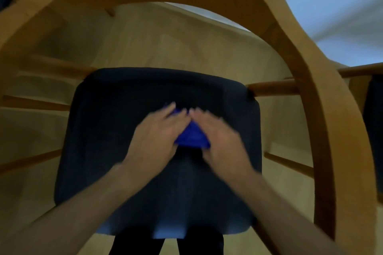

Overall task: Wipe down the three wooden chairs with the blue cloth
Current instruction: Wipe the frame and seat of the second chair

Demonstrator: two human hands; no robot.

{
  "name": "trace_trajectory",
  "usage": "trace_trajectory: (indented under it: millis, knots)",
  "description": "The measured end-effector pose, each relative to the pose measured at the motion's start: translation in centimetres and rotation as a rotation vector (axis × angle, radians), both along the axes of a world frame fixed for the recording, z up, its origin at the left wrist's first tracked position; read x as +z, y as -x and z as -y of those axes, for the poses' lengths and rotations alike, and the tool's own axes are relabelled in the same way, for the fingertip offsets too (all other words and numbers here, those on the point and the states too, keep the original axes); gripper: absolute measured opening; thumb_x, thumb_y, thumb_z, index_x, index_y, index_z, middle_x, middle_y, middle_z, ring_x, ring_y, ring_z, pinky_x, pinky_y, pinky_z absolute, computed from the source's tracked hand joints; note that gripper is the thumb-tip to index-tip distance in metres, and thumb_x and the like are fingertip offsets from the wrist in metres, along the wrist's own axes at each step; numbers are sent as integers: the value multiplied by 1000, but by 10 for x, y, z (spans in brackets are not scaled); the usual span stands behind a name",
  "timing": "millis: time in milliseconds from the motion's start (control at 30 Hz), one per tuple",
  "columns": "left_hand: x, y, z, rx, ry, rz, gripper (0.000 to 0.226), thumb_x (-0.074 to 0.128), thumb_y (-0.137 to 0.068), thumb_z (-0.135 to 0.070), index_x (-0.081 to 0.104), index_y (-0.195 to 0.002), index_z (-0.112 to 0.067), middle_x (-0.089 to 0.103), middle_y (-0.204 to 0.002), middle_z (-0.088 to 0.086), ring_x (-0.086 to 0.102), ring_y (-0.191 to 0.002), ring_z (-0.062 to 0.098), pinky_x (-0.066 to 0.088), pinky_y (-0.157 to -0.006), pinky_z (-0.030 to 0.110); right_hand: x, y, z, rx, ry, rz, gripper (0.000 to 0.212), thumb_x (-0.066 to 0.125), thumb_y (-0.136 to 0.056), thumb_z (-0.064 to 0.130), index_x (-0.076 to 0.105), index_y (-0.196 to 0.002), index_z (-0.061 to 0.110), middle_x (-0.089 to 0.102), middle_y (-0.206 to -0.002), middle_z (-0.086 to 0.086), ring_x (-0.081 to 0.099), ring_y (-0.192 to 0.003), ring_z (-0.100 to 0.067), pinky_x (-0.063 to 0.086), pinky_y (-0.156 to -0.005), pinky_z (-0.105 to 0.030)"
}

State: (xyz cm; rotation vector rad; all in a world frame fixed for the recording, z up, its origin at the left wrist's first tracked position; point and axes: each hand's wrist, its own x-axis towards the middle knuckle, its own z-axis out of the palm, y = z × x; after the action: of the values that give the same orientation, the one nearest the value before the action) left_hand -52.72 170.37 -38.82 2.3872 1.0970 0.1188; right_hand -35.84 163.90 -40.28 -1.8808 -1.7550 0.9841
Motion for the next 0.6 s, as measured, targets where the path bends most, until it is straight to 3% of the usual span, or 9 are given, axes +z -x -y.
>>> trace_trajectory:
  millis: [100, 167, 267, 333, 433, 500, 600]
  knots:
    - [4, -48, -54, 169, 18, -5, 54, 63, -72, 8, 59, -124, -3, 56, -133, 17, 43, -131, 36, 36, -106, 46, -1, -38, -70, -49, -143, 249, 74, 63, -80, -2, 42, -146, 22, 41, -152, -6, 35, -142, -24, 29, -116, -52]
    - [-13, -82, -84, 198, 45, -51, 55, 61, -81, 5, 49, -133, -8, 46, -143, 13, 33, -138, 33, 29, -112, 42, -13, -59, -98, -70, -82, 379, 77, 61, -85, 0, 33, -151, 30, 30, -158, -8, 27, -146, -24, 27, -118, -43]
    - [-39, -107, -88, 153, 78, -110, 55, 56, -83, 2, 44, -134, -11, 47, -136, 10, 43, -127, 30, 34, -106, 37, -35, -72, -98, -73, 38, 380, 79, 58, -85, -2, 30, -152, 28, 31, -157, -11, 26, -146, -27, 20, -118, -39]
    - [-48, -99, -61, 101, 17, -101, 54, 49, -81, 5, 47, -134, -3, 50, -137, 15, 42, -130, 31, 31, -110, 39, -41, -64, -67, -120, 36, 384, 86, 59, -77, -9, 33, -151, 26, 29, -158, -10, 23, -147, -31, 17, -120, -48]
    - [-41, -71, 4, 40, -16, 26, 56, 34, -71, -2, 63, -119, 4, 62, -123, 20, 58, -117, 35, 41, -103, 42, -32, -40, 15, -188, 91, 231, 92, 63, -69, -14, 36, -150, 21, 27, -159, -7, 16, -149, -30, 14, -119, -57]
    - [-35, -52, 47, -28, 57, 21, 54, 45, -65, -2, 67, -114, 0, 66, -118, 16, 62, -112, 32, 38, -103, 37, -20, -29, 63, -113, 216, 183, 97, 68, -70, -9, 26, -150, 27, 20, -160, 0, 10, -150, -25, 14, -120, -57]
    - [-19, -39, 65, -193, 311, -67, 65, 78, -50, -6, 69, -114, -11, 70, -114, 6, 65, -108, 23, 51, -93, 36, -2, -31, 84, -12, 386, 181, 91, 65, -83, 3, 13, -150, 36, 7, -158, 13, 2, -150, -14, 1, -123, -37]
